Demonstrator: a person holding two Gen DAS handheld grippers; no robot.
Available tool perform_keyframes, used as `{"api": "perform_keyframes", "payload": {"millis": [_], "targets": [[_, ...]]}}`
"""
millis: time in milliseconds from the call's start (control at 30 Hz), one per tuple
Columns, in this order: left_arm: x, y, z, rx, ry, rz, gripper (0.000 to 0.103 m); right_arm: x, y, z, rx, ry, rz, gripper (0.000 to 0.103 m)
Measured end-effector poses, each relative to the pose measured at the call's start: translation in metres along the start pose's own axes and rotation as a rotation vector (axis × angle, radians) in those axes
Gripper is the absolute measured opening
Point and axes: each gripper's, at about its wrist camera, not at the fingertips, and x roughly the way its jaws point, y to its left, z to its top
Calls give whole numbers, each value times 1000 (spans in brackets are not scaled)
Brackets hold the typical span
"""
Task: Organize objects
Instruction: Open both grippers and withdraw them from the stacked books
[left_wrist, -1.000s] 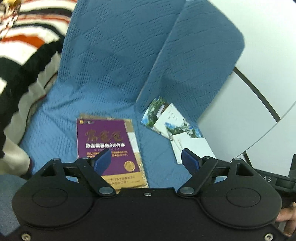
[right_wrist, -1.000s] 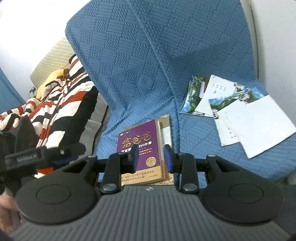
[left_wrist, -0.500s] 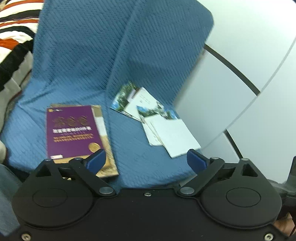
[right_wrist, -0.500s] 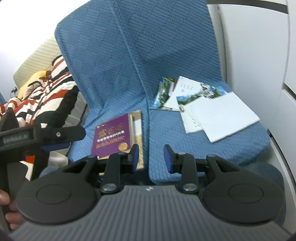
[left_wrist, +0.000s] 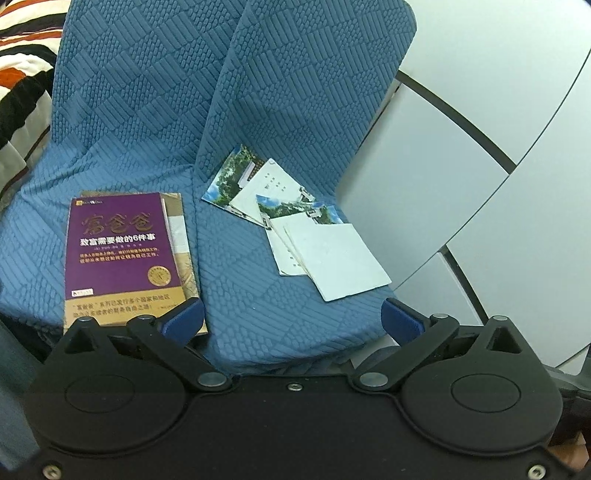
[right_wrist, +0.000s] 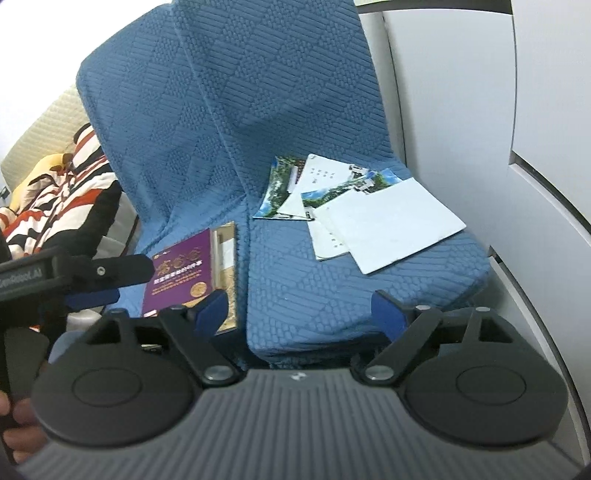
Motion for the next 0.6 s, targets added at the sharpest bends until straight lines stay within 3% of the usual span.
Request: {"api": "perform_keyframes", "payload": {"millis": [600], "targets": [[31, -19, -3, -18, 10, -10, 102, 1, -41, 8, 43, -2, -24, 86]]}}
